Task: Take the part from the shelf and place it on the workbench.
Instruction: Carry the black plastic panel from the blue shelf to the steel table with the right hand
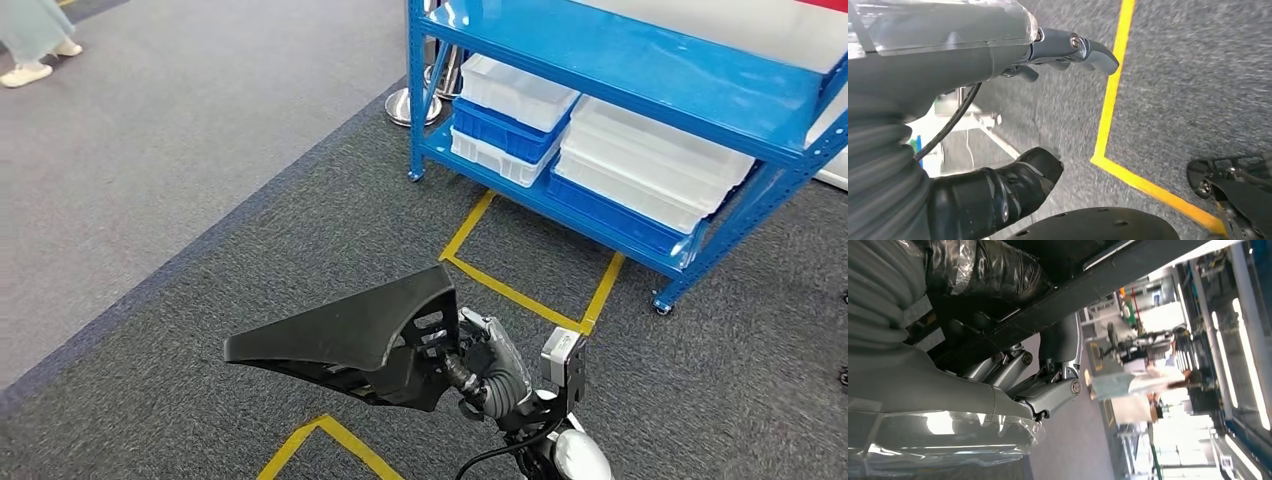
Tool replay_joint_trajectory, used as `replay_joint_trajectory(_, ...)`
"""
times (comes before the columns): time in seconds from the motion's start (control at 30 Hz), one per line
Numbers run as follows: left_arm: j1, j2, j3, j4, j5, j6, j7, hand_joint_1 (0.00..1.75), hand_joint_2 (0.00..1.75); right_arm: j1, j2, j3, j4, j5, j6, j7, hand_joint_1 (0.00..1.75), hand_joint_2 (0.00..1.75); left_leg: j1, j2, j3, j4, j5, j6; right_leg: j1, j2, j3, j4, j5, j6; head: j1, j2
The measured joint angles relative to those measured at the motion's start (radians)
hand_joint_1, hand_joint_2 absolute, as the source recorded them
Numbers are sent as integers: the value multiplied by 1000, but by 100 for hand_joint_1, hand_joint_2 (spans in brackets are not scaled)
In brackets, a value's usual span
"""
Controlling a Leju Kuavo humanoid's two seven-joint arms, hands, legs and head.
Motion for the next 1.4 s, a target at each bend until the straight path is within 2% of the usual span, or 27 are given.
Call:
replay_joint_trajectory(0.07, 1, -1, 7, 0, 4, -1, 7, 0, 175, -9, 5, 0, 10, -3, 8, 3, 175, 175, 2, -19, -14, 5, 4, -15, 3, 19, 5, -23, 1, -5, 0, 0)
replay_joint_trajectory(0.13, 8, -1, 14, 1, 10, 1, 1, 0, 175, -16, 15, 0, 18, -6, 16, 4, 175, 175, 4, -29, -21, 5, 7, -26, 2, -3, 6, -29, 7, -16, 0, 0)
replay_joint_trajectory(0.2, 17, -1, 18, 1, 14, 3, -14, 0, 175, -23, 26, 0, 24, -9, 25, 3, 175, 175, 2, 8, -42, 47, -21, -36, -3, -29, 11, -41, 13, -28, -4, 0)
replay_joint_trajectory(0.27, 21, 0, 22, 1, 15, 4, -24, 0, 175, -25, 32, 0, 29, -12, 31, 2, 175, 175, 3, 59, -96, 160, -80, -45, -2, -59, 14, -45, 13, -35, -8, 0)
replay_joint_trajectory(0.33, 24, 0, 24, 2, 15, 5, -28, 0, 175, -25, 34, 0, 37, -13, 37, 2, 175, 175, 6, 78, -143, 259, -115, -52, 0, -90, 14, -45, 12, -36, -8, 0)
replay_joint_trajectory(0.37, 26, 0, 26, 2, 14, 6, -29, 0, 175, -25, 35, 0, 40, -14, 40, 3, 175, 175, 8, 81, -144, 263, -106, -54, 0, -104, 14, -44, 11, -36, -8, 0)
replay_joint_trajectory(0.4, 29, 0, 28, 2, 14, 5, -29, 0, 175, -25, 36, 0, 42, -14, 42, 3, 175, 175, 10, 86, -123, 228, -82, -55, -1, -116, 15, -44, 10, -34, -8, 0)
replay_joint_trajectory(0.5, 31, 1, 32, 2, 8, 6, -20, 0, 175, -25, 40, 0, 45, -17, 50, 2, 175, 175, 7, 126, -16, 34, -7, -46, 2, -144, 19, -43, 5, -24, -8, 0)
replay_joint_trajectory(0.53, 31, 1, 33, 2, 6, 6, -17, 0, 175, -24, 41, 1, 45, -18, 54, 1, 175, 175, 4, 134, 0, 2, -1, -40, 4, -150, 20, -43, 4, -19, -8, 0)
replay_joint_trajectory(0.6, 32, 1, 34, 2, 2, 7, -13, 0, 175, -24, 43, 3, 46, -19, 58, 1, 175, 175, -1, 124, 0, -8, 1, -26, 7, -162, 23, -47, 6, -7, -7, 0)
replay_joint_trajectory(0.63, 32, 1, 35, 2, -1, 6, -9, 0, 175, -24, 44, 4, 46, -19, 58, 1, 175, 175, 1, 115, 0, -11, 4, -19, 6, -164, 25, -48, 5, -1, -7, 0)
replay_joint_trajectory(0.7, 27, 0, 35, 2, -8, 2, 10, 0, 175, -23, 45, 5, 47, -20, 59, 0, 175, 175, 6, 99, 3, -22, 12, -5, 3, -134, 13, -16, -23, 8, -6, 0)
replay_joint_trajectory(0.77, 17, -1, 35, 2, -12, -2, 27, 0, 175, -20, 45, 5, 47, -20, 59, -1, 175, 175, 6, 82, 3, -26, 16, 4, 0, -85, -37, 95, -85, 9, -5, 0)
replay_joint_trajectory(0.8, 12, -1, 35, 2, -13, -3, 32, 0, 175, -16, 44, 5, 48, -20, 59, -2, 175, 175, 5, 71, 1, -25, 17, 6, 1, -72, -71, 162, -113, 8, -5, 0)
replay_joint_trajectory(0.83, 9, -1, 35, 2, -15, -5, 34, 0, 175, -13, 43, 5, 49, -20, 59, -2, 175, 175, 3, 60, -1, -25, 18, 7, 2, -66, -97, 212, -127, 7, -5, 0)
replay_joint_trajectory(0.87, 7, -1, 35, 2, -18, -9, 36, 0, 175, -10, 42, 5, 50, -20, 58, -2, 175, 175, 1, 48, -2, -23, 18, 8, 3, -64, -107, 228, -121, 5, -5, 0)
replay_joint_trajectory(0.9, 7, -1, 35, 2, -22, -14, 36, 0, 175, -8, 41, 5, 51, -20, 57, -2, 175, 175, 0, 36, -2, -21, 18, 8, 5, -61, -100, 208, -97, 2, -5, 0)
replay_joint_trajectory(0.93, 6, -1, 34, 2, -26, -19, 37, 0, 175, -6, 41, 5, 52, -20, 56, -2, 175, 175, -1, 24, -2, -18, 18, 7, 6, -55, -75, 153, -59, -3, -5, 0)
replay_joint_trajectory(1.0, 4, -4, 32, 3, -34, -29, 39, 0, 175, -2, 40, 5, 50, -19, 54, -3, 175, 175, -3, 4, -6, -11, 17, 4, 8, -14, -20, 25, 1, -17, -5, 0)
replay_joint_trajectory(1.07, 1, -8, 26, 6, -42, -36, 44, 0, 175, 9, 39, 5, 45, -18, 52, -5, 175, 175, 1, -15, -16, -6, 18, -5, 12, 19, 2, -34, 16, -25, -5, 0)
replay_joint_trajectory(1.13, 2, -10, 19, 7, -47, -40, 50, 0, 175, 18, 37, 5, 39, -15, 50, -8, 175, 175, 5, -34, -24, -7, 21, -18, 12, 8, 5, -43, 18, -28, -4, 0)
replay_joint_trajectory(1.17, 3, -10, 16, 8, -49, -42, 51, 0, 175, 20, 36, 5, 37, -13, 50, -8, 175, 175, 4, -31, -26, -5, 20, -23, 10, -3, 10, -50, 21, -30, -5, 0)
replay_joint_trajectory(1.23, 2, -9, 13, 8, -55, -46, 54, 0, 175, 25, 36, 5, 28, -7, 46, -11, 175, 175, 1, 10, -50, 48, -12, -34, 2, -30, 20, -63, 25, -36, -10, 0)
replay_joint_trajectory(1.3, -3, -9, 8, 8, -65, -51, 52, 0, 175, 37, 35, 5, 16, 6, 35, -14, 175, 175, 3, 61, -108, 169, -73, -44, 3, -60, 25, -65, 24, -40, -16, 0)
replay_joint_trajectory(1.33, -6, -9, 5, 8, -71, -53, 50, 0, 175, 45, 34, 5, 10, 13, 26, -14, 175, 175, 5, 72, -137, 227, -94, -48, 4, -76, 26, -65, 22, -40, -16, 0)
replay_joint_trajectory(1.37, -8, -8, 0, 8, -77, -55, 48, 0, 175, 55, 33, 4, 2, 20, 15, -14, 175, 175, 8, 79, -152, 257, -98, -52, 4, -91, 27, -65, 20, -40, -16, 0)
replay_joint_trajectory(1.4, -10, -7, -5, 8, -84, -57, 47, 0, 175, 63, 31, 4, -7, 25, 5, -14, 175, 175, 11, 84, -149, 251, -85, -55, 3, -105, 29, -64, 17, -38, -16, 0)
